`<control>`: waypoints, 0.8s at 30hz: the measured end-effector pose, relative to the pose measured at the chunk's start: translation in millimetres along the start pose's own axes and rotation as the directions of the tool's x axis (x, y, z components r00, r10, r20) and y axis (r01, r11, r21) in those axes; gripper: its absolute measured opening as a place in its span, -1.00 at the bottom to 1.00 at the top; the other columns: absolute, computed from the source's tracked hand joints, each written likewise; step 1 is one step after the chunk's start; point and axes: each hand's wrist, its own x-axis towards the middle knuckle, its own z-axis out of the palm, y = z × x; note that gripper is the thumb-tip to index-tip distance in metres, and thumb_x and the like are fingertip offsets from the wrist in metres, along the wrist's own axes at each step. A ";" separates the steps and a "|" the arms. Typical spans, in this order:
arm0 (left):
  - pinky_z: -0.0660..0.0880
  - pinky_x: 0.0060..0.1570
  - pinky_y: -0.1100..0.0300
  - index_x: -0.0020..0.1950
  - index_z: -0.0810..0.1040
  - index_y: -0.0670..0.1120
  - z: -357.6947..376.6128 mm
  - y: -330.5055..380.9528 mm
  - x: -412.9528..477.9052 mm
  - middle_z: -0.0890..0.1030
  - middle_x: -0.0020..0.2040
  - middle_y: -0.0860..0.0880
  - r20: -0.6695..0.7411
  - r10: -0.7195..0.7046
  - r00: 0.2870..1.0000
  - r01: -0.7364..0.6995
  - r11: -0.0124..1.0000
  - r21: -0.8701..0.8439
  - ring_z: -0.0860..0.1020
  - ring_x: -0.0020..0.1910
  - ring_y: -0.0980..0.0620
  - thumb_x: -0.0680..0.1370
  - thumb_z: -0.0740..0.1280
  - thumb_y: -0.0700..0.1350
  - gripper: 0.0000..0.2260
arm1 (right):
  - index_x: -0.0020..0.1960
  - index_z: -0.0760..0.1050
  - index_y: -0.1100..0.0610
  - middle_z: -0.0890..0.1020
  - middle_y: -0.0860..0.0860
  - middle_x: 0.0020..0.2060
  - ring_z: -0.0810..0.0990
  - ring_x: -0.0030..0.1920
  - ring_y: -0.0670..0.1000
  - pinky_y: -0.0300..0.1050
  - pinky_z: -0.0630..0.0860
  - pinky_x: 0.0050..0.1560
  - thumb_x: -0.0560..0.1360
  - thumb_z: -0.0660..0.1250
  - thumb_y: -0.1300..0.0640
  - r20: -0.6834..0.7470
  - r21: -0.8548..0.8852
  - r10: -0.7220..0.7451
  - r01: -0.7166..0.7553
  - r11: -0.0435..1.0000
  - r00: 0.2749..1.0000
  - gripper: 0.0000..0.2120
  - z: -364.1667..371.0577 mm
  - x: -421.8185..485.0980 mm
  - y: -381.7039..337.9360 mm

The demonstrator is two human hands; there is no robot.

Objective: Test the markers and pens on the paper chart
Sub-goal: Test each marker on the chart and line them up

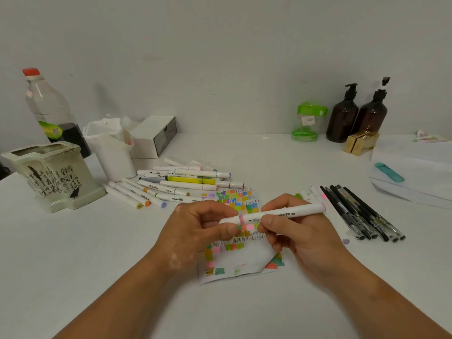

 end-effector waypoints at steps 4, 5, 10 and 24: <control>0.63 -0.11 0.20 -0.03 0.72 0.02 1.9 0.9 -1.3 0.74 -0.07 -0.11 0.020 0.010 1.000 -0.009 0.999 -0.032 0.72 -0.09 -0.11 0.34 0.52 -0.13 -0.78 | -0.14 0.63 0.11 0.69 0.18 -0.27 0.58 -0.34 0.02 -0.17 0.52 -0.36 0.38 0.51 0.12 0.016 -0.049 -0.014 0.014 0.999 1.000 -0.90 0.7 -0.9 -0.9; 0.64 -0.12 0.20 -0.04 0.72 0.02 2.1 0.8 -1.9 0.74 -0.07 -0.11 0.025 0.017 1.000 -0.016 0.999 -0.029 0.73 -0.10 -0.11 0.35 0.52 -0.14 -0.79 | -0.15 0.63 0.10 0.70 0.18 -0.27 0.59 -0.34 0.02 -0.17 0.52 -0.36 0.36 0.53 0.08 0.017 -0.052 -0.014 0.015 0.999 1.000 -0.86 0.6 -1.1 -1.4; 0.65 -0.13 0.16 -0.05 0.73 0.01 2.5 1.6 -3.7 0.74 -0.08 -0.09 0.018 0.076 0.997 -0.075 0.997 -0.015 0.73 -0.13 -0.11 0.34 0.53 -0.14 -0.79 | -0.19 0.64 0.06 0.70 0.20 -0.26 0.60 -0.34 0.01 -0.17 0.52 -0.34 0.29 0.54 -0.04 0.025 -0.034 -0.012 0.013 0.999 1.000 -0.79 1.4 -1.1 0.1; 0.60 -0.19 0.24 -0.04 0.65 -0.18 -25.0 6.4 -13.7 0.72 -0.19 -0.13 -0.181 0.000 0.983 0.000 1.000 0.000 0.71 -0.21 -0.06 0.47 0.47 -0.31 -0.90 | 0.02 0.64 -0.02 0.67 0.09 -0.32 0.53 -0.42 -0.01 -0.12 0.48 -0.40 0.31 0.63 0.15 -0.079 -0.251 0.060 -0.079 0.965 0.995 -0.67 -5.5 0.8 7.3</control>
